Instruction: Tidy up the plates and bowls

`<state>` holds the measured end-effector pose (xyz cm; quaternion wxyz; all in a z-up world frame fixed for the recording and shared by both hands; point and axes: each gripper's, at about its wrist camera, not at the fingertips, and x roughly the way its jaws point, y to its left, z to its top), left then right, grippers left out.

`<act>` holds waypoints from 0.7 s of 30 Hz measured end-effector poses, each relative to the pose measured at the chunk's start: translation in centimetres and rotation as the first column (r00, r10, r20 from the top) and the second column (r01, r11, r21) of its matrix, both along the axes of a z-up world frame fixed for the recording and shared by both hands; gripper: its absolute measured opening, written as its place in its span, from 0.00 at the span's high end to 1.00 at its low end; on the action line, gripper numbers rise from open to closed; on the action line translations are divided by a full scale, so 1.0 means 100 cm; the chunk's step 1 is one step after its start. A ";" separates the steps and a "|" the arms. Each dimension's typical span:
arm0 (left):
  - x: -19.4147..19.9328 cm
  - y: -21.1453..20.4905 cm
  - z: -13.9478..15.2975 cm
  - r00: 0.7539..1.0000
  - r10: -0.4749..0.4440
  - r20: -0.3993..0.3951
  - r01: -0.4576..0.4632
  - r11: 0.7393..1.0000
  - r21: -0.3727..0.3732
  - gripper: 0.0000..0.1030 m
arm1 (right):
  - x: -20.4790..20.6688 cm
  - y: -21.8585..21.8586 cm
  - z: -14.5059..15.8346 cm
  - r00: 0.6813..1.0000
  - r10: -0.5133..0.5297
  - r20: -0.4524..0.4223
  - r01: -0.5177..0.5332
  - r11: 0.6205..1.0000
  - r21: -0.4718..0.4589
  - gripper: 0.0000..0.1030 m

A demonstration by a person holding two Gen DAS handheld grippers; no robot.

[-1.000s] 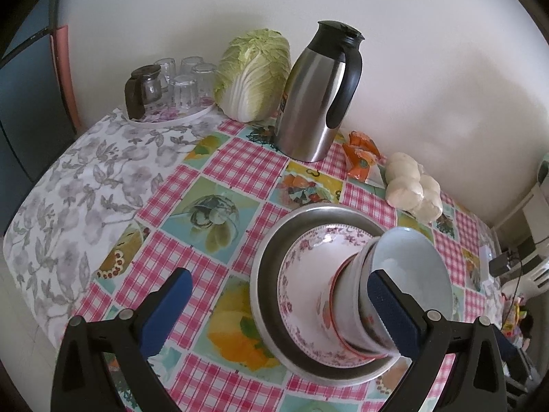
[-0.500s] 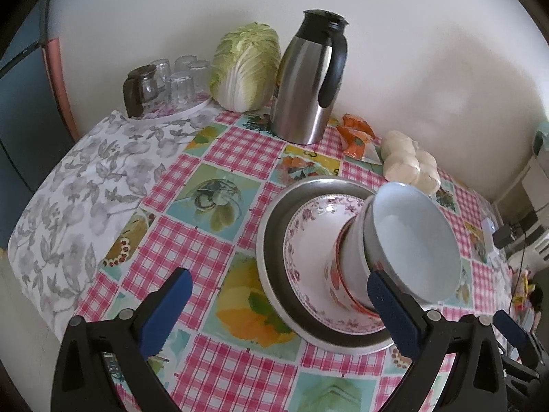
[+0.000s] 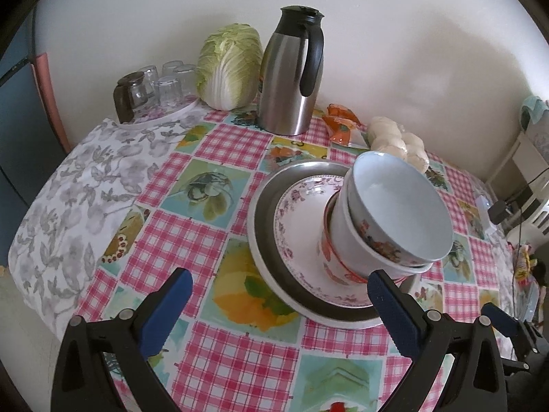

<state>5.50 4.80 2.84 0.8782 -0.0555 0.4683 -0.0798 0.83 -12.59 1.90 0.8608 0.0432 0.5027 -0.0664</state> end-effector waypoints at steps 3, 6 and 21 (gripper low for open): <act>-0.001 0.001 0.000 1.000 -0.006 0.005 0.006 1.000 -0.009 0.00 | -0.003 0.000 -0.003 1.000 -0.004 -0.013 0.004 1.000 -0.008 0.09; -0.001 0.001 0.000 1.000 -0.006 0.010 0.006 1.000 -0.006 0.00 | -0.004 -0.001 -0.006 1.000 -0.005 -0.021 0.005 1.000 -0.013 0.09; 0.011 0.015 -0.017 1.000 -0.001 -0.016 0.002 0.997 0.071 0.00 | -0.005 -0.002 -0.014 0.999 -0.019 -0.050 0.018 0.999 -0.038 0.09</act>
